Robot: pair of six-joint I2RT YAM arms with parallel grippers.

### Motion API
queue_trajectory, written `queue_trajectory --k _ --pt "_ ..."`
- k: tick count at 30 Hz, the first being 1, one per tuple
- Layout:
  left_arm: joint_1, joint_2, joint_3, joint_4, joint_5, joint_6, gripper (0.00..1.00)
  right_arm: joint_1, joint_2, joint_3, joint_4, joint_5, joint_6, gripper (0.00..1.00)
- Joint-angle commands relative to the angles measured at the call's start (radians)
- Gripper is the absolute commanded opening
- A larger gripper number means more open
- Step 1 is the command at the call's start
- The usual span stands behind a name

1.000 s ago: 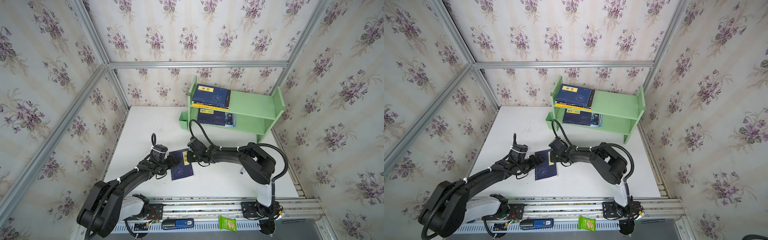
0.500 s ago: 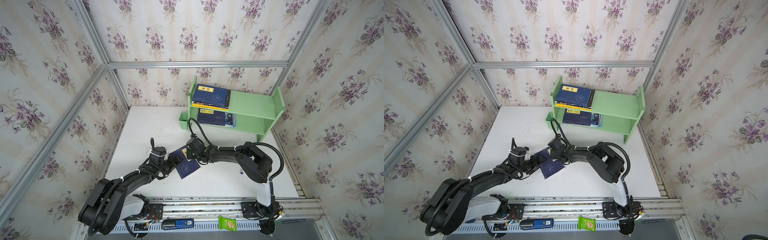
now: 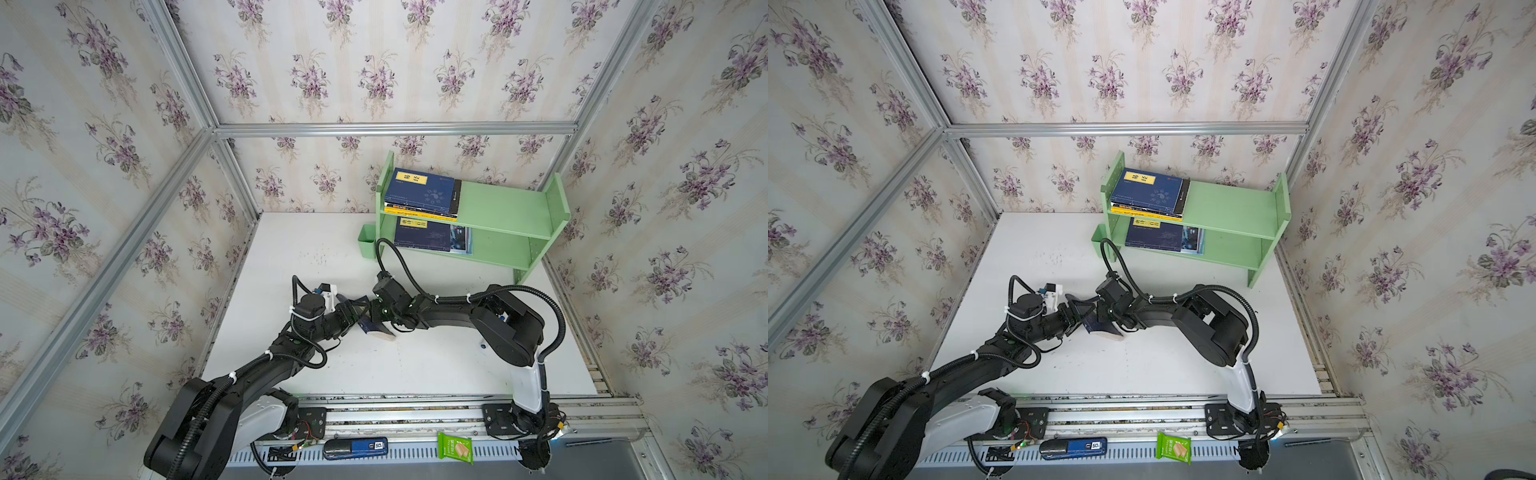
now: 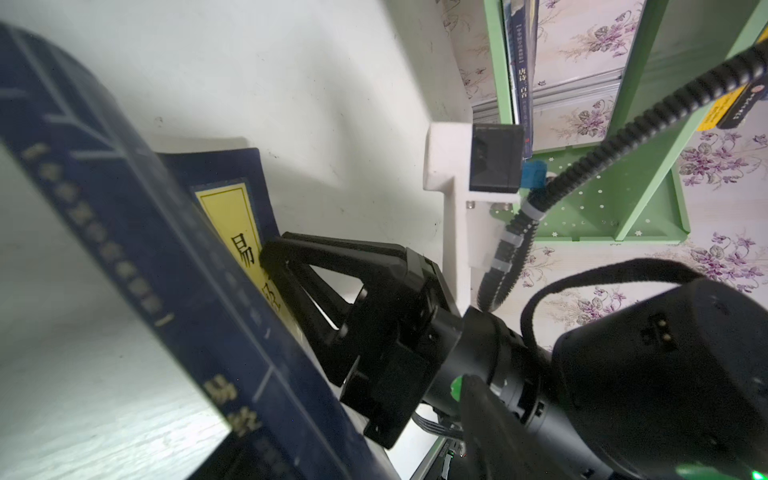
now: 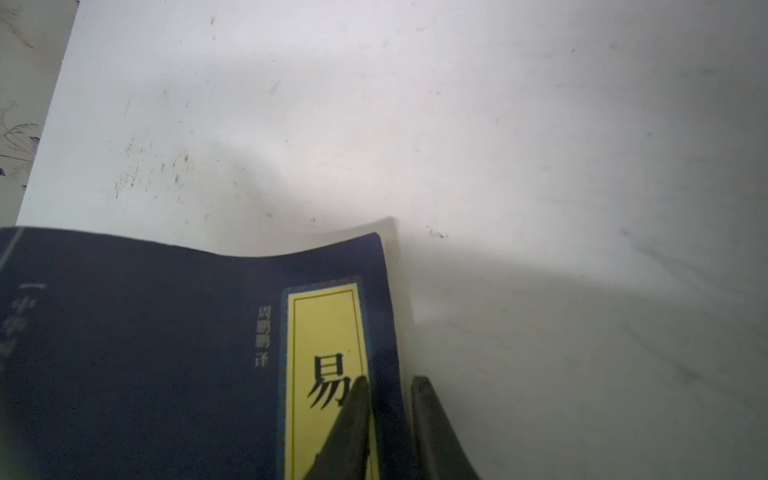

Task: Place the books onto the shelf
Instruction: 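Grip the book edge with the left gripper and tilt it upright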

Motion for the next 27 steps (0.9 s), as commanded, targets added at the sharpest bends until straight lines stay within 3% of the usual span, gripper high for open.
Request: queue_trajectory --k 1,7,17,20,27 --pt "0.002 0.03 0.001 0.057 -0.007 -0.028 0.63 0.006 0.016 -0.026 -0.254 -0.114 -0.008 0.23" --pt "0.003 0.137 -0.012 0.057 0.026 -0.067 0.56 0.005 0.001 -0.045 -0.247 -0.108 0.0 0.23" --pt "0.004 0.141 -0.009 0.036 0.037 -0.028 0.29 -0.032 -0.055 -0.069 -0.239 -0.113 0.007 0.27" --pt "0.004 0.123 -0.009 0.023 0.042 -0.003 0.21 -0.061 -0.122 -0.091 -0.207 -0.127 0.009 0.35" --pt "0.002 0.02 0.031 -0.027 0.067 0.086 0.18 -0.087 -0.353 -0.146 -0.161 -0.073 0.006 0.62"
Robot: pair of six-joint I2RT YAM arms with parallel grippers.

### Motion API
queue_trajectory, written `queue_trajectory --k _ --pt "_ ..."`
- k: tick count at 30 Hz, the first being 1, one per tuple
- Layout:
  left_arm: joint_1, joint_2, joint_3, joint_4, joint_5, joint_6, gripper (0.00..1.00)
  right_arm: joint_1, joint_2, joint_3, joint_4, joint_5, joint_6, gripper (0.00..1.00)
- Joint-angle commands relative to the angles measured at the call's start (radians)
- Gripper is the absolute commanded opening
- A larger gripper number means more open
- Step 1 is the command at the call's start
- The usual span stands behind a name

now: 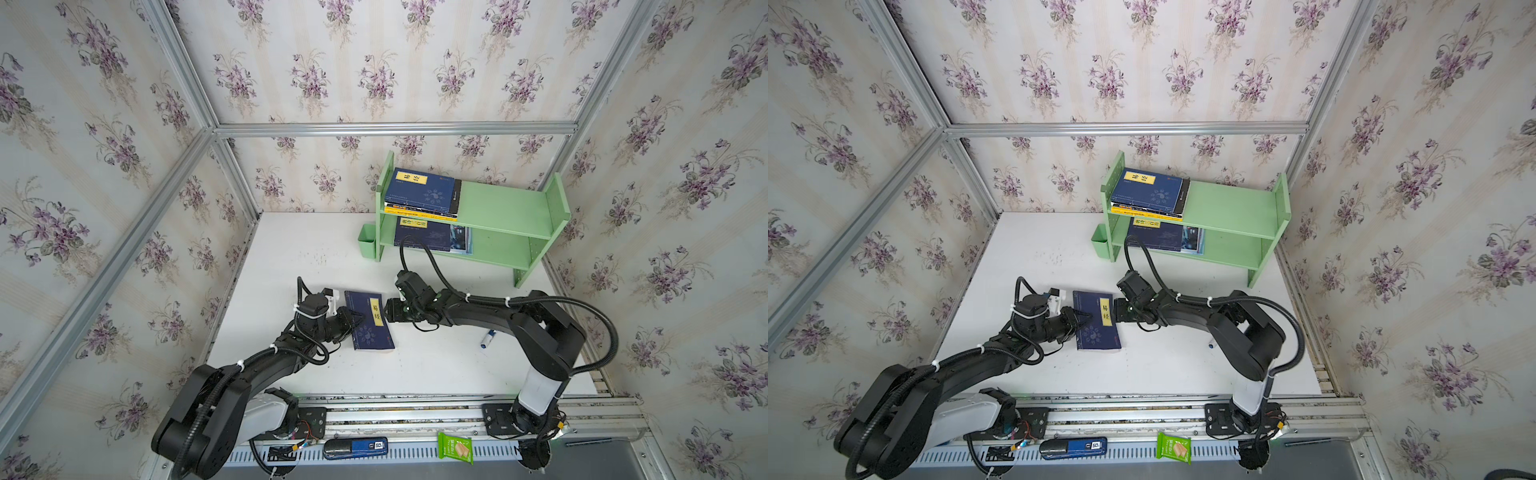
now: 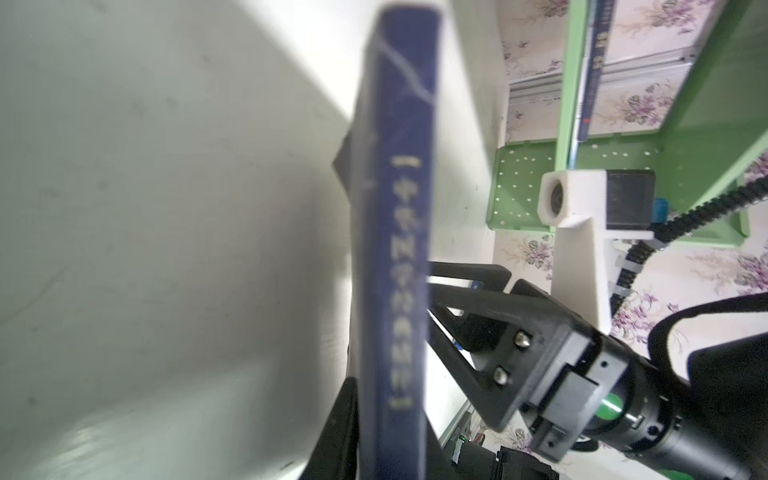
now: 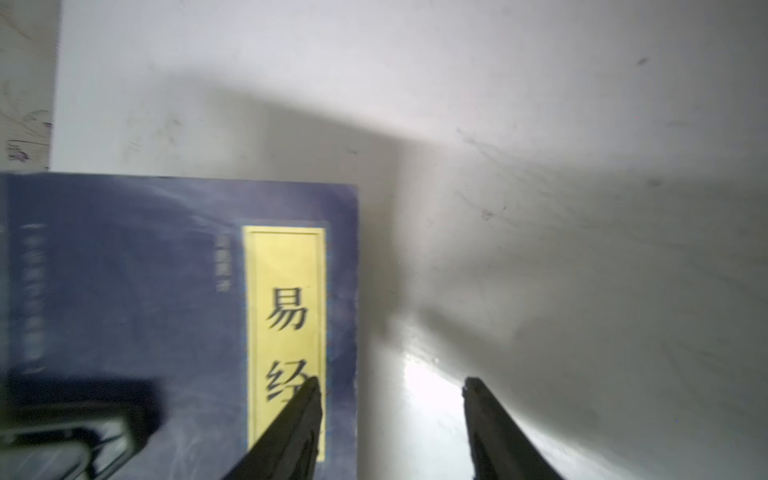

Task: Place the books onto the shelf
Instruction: 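Grip the book edge with the left gripper and tilt it upright, then lift the upright book with the left gripper toward the shelf while the right gripper follows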

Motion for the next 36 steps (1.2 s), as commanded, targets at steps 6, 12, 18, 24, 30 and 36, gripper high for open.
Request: queue_trajectory --k 6,12,18,24,30,36 --pt "-0.002 -0.136 0.07 -0.056 0.042 0.13 0.18 0.0 -0.279 -0.132 0.079 0.13 0.039 0.72" --pt "-0.002 -0.211 0.133 -0.147 0.0 0.175 0.18 -0.001 -0.498 -0.279 0.102 0.257 0.067 0.87" --pt "-0.002 -0.227 0.18 -0.13 -0.001 0.156 0.17 -0.007 -0.63 -0.331 0.068 0.301 0.071 0.9" --pt "-0.002 -0.258 0.222 -0.11 0.019 0.141 0.18 -0.018 -0.686 -0.369 0.088 0.3 0.092 0.93" --pt "-0.002 -0.241 0.314 -0.115 0.014 0.143 0.17 -0.069 -0.727 -0.367 0.106 0.237 0.086 0.96" --pt "-0.004 -0.252 0.405 -0.082 0.031 0.149 0.17 -0.182 -0.746 -0.28 0.093 0.136 -0.007 0.98"
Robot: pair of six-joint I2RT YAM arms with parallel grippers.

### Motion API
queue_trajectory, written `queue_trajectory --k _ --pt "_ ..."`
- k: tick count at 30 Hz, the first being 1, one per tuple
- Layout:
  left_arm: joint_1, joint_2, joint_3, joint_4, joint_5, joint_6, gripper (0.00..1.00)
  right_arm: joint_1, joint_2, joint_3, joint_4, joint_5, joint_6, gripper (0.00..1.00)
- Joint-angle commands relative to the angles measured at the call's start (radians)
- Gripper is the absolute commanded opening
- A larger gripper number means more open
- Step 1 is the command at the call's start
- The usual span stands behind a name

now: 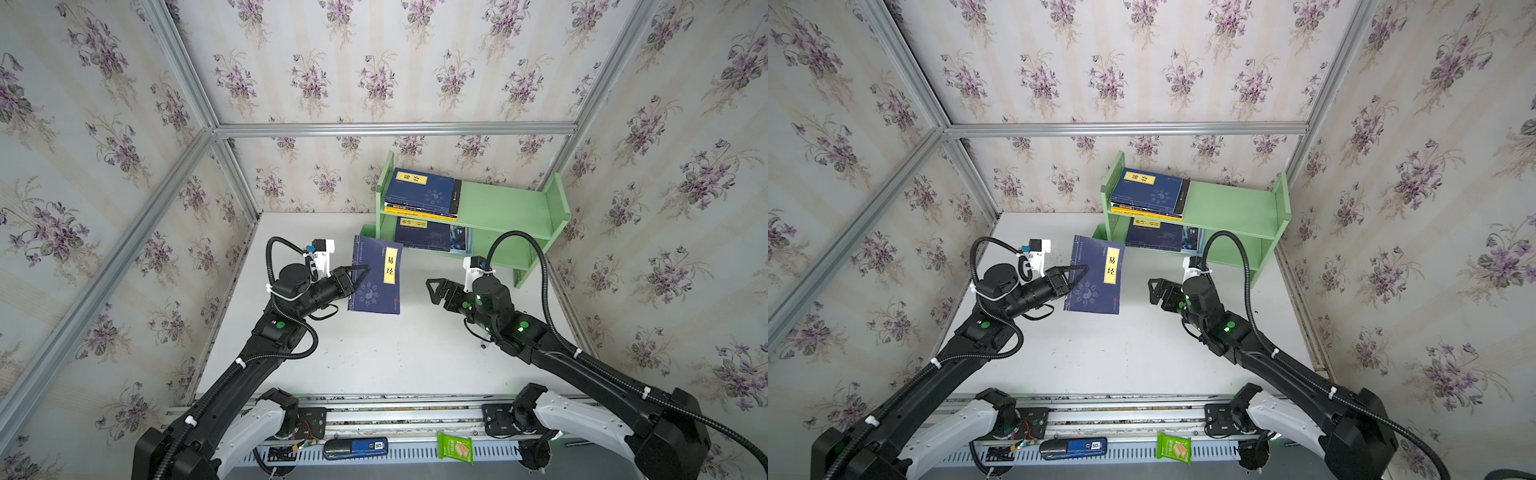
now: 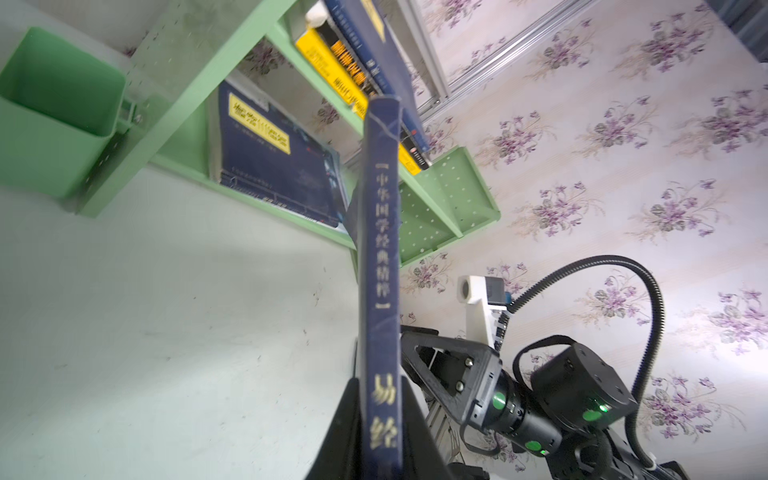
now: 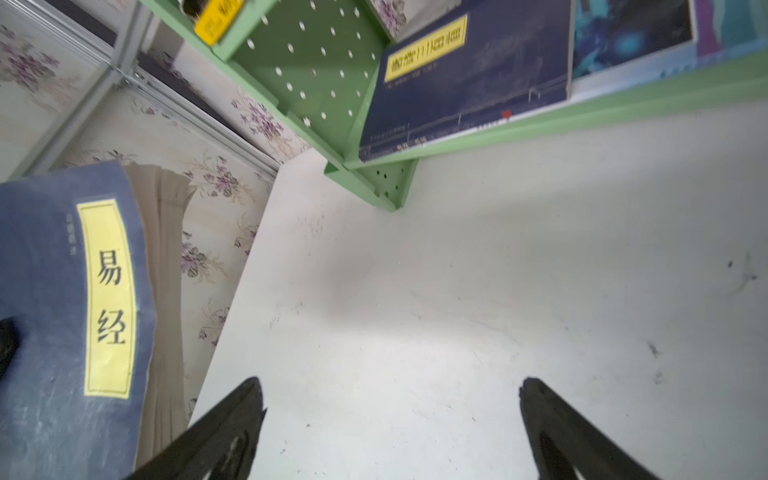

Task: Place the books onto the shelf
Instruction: 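Lift the upright book with the left gripper toward the shelf while the right gripper follows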

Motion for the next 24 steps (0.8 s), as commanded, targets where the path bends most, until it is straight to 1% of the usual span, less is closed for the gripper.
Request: queue_trajectory --k 1,3,4,7,9,11,14,17,19,24 --pt "0.001 -0.021 0.036 0.069 0.019 0.009 0.18 -0.016 -0.003 0.07 0.027 -0.051 -0.085 0.98" --pt "0.002 -0.023 0.068 0.062 0.021 0.007 0.19 -0.017 -0.01 0.073 0.049 -0.062 -0.093 0.98" --pt "0.003 -0.016 0.098 0.051 0.035 0.007 0.19 -0.016 -0.021 0.051 0.088 -0.07 -0.084 0.98" --pt "0.001 0.016 0.16 0.062 0.083 0.002 0.17 -0.018 -0.067 -0.038 0.23 -0.092 -0.017 1.0" --pt "-0.002 0.02 0.149 0.143 0.071 -0.034 0.17 -0.023 -0.078 -0.045 0.255 -0.131 -0.007 1.0" --pt "-0.002 0.024 0.133 0.231 0.051 -0.072 0.18 -0.022 -0.074 -0.021 0.241 -0.178 -0.022 1.0" --pt "-0.002 0.052 0.17 0.301 0.067 -0.1 0.17 -0.023 -0.068 -0.006 0.289 -0.241 -0.019 1.0" --pt "-0.005 0.088 0.208 0.35 0.061 -0.12 0.17 -0.022 -0.063 -0.034 0.449 -0.294 0.05 0.99" --pt "-0.005 0.12 0.217 0.423 0.043 -0.158 0.18 -0.023 -0.046 -0.05 0.564 -0.326 0.101 0.99" --pt "-0.005 0.221 0.267 0.586 0.009 -0.259 0.17 -0.023 0.02 -0.021 0.703 -0.414 0.179 0.95"
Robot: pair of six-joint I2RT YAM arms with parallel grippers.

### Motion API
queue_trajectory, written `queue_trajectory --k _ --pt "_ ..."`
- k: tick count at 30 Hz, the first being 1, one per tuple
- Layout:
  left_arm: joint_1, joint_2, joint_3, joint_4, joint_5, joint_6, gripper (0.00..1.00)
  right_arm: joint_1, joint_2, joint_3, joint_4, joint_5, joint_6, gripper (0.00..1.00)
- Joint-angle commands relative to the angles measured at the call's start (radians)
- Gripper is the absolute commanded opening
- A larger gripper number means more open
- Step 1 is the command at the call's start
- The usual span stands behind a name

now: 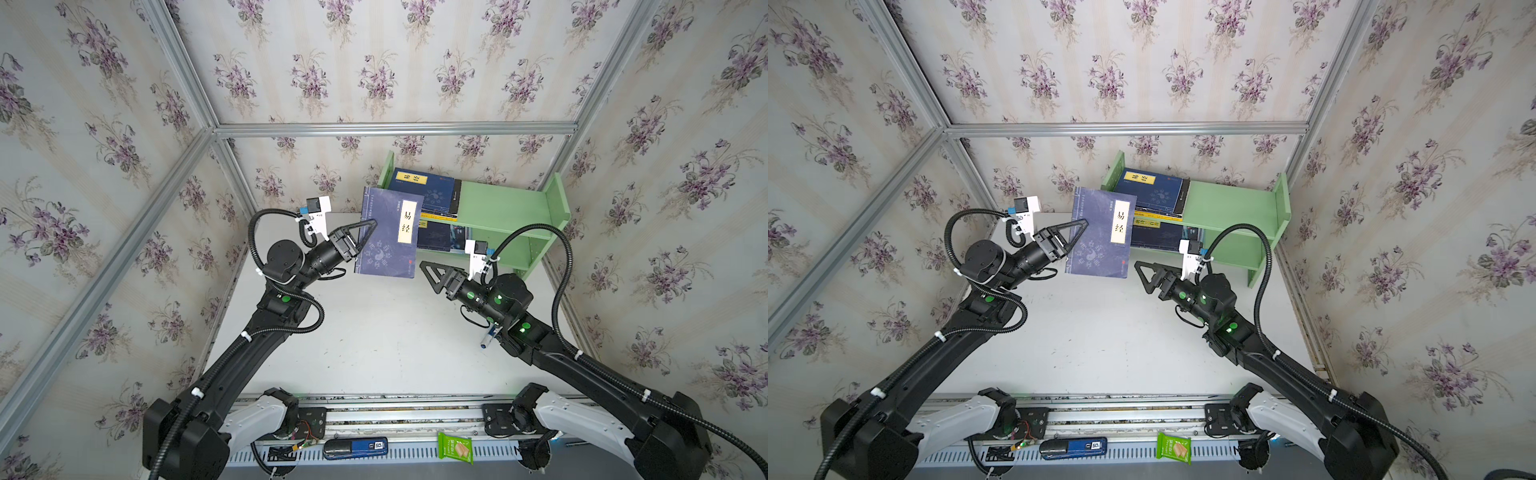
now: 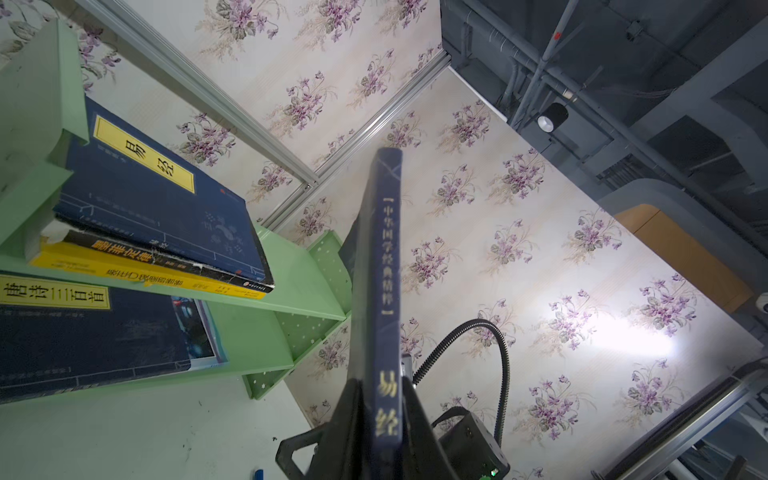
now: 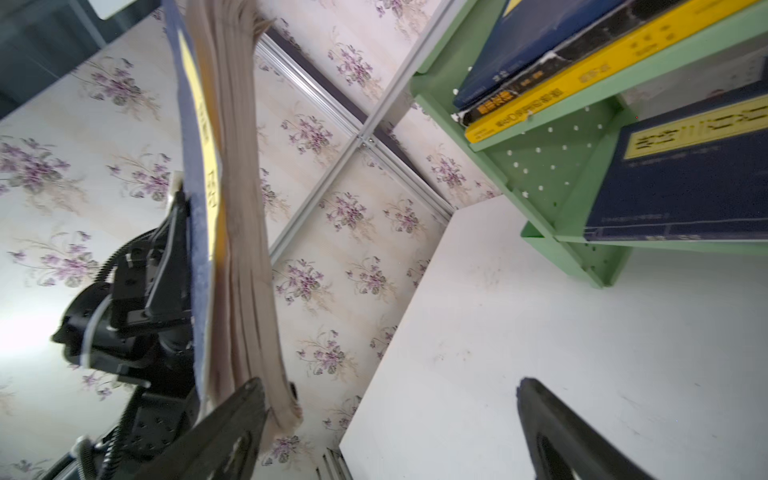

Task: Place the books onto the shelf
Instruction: 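Lift the upright book with the left gripper toward the shelf while the right gripper follows, then grip the book with both grippers and tilt it over the top tier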

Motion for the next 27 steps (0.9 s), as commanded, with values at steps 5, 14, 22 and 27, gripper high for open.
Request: queue_trajectory --k 5,14,22,27 --pt "0.0 0.145 0.086 0.33 -0.089 -0.171 0.17 0.0 0.081 0.015 0.33 -0.122 0.159 0.94" --pt "-0.03 0.291 0.152 0.461 -0.179 -0.309 0.17 0.033 0.164 0.081 0.456 -0.136 0.183 0.99" --pt "-0.077 0.339 0.168 0.504 -0.217 -0.363 0.17 0.044 0.319 0.229 0.485 -0.083 0.201 0.98" --pt "-0.093 0.345 0.174 0.508 -0.218 -0.368 0.18 0.044 0.396 0.277 0.544 -0.053 0.248 0.7"
